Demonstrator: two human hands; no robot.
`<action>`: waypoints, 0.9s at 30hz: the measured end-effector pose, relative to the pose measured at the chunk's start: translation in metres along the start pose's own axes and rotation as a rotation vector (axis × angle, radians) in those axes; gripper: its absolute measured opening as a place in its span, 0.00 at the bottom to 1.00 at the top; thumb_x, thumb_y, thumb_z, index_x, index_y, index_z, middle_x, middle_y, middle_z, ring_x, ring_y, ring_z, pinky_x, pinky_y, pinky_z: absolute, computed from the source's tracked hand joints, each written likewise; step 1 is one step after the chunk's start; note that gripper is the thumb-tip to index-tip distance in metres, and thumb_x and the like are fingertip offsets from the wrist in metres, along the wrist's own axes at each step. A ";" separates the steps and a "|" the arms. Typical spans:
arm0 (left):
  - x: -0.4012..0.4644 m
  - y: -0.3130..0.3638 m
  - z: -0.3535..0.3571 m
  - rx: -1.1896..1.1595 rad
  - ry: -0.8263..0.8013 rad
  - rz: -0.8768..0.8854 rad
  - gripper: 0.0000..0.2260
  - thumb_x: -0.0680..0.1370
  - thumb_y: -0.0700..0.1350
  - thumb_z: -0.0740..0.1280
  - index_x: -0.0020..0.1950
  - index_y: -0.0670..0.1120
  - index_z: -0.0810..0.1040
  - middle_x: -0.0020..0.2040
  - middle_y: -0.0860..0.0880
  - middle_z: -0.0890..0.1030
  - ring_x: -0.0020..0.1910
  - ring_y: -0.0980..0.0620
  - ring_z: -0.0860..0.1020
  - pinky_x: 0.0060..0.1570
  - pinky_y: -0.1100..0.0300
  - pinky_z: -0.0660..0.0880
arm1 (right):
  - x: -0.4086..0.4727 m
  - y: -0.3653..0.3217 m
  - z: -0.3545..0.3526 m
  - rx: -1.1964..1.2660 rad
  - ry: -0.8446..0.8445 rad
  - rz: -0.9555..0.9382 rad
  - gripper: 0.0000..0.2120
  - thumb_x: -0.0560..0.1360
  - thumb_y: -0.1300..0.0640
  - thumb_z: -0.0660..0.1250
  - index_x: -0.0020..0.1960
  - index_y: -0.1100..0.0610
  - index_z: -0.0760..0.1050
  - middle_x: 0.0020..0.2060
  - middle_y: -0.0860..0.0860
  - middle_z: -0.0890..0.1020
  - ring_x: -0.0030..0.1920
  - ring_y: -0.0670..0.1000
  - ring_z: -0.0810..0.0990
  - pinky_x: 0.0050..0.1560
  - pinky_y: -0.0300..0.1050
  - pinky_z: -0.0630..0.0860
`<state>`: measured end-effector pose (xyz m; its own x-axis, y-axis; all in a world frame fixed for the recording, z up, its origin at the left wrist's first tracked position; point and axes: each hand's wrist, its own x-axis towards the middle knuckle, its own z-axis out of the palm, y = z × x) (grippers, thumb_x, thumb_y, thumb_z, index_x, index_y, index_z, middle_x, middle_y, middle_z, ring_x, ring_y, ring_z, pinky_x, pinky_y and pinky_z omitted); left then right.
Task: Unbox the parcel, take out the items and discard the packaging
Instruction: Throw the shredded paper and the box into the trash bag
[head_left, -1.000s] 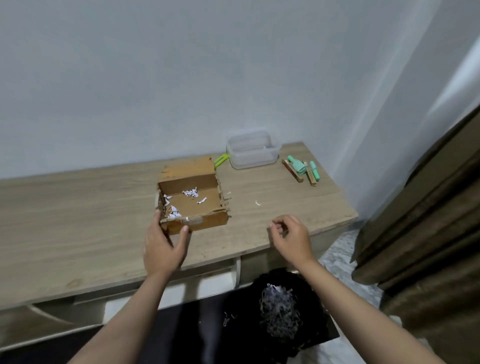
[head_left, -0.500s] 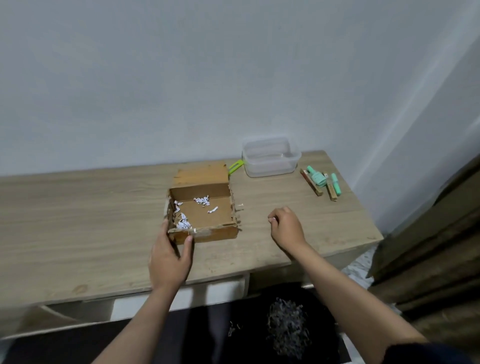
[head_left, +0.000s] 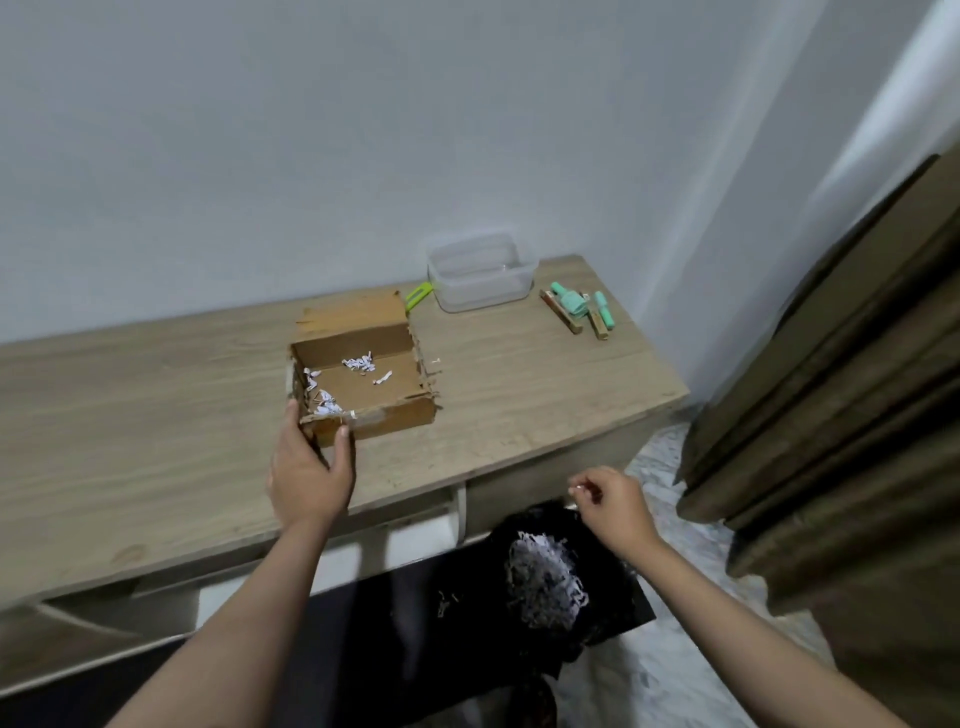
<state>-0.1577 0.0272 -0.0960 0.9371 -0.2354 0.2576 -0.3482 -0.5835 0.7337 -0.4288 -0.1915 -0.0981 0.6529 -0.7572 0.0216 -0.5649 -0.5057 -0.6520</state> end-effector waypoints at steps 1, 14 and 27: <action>0.000 0.000 0.000 -0.006 -0.002 -0.002 0.29 0.75 0.55 0.65 0.73 0.49 0.58 0.68 0.43 0.71 0.65 0.41 0.71 0.63 0.44 0.69 | -0.007 0.005 0.002 -0.032 -0.031 0.028 0.06 0.72 0.66 0.66 0.44 0.63 0.82 0.42 0.59 0.84 0.42 0.56 0.82 0.41 0.37 0.70; -0.007 -0.002 -0.010 -0.066 -0.117 0.002 0.35 0.72 0.60 0.63 0.74 0.57 0.51 0.73 0.48 0.67 0.68 0.44 0.68 0.65 0.43 0.67 | -0.021 -0.026 0.022 0.075 0.029 0.080 0.08 0.72 0.64 0.68 0.50 0.62 0.82 0.51 0.56 0.81 0.47 0.50 0.79 0.47 0.25 0.68; -0.004 0.001 -0.008 -0.072 -0.059 -0.101 0.35 0.72 0.64 0.58 0.75 0.52 0.54 0.71 0.46 0.69 0.67 0.43 0.70 0.62 0.46 0.70 | 0.117 -0.168 0.049 0.449 0.053 0.000 0.12 0.73 0.58 0.66 0.56 0.58 0.79 0.52 0.54 0.82 0.54 0.51 0.80 0.59 0.46 0.77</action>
<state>-0.1621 0.0338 -0.0912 0.9638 -0.2244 0.1442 -0.2474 -0.5500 0.7977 -0.2322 -0.1748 -0.0234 0.6197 -0.7830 0.0531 -0.2820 -0.2852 -0.9161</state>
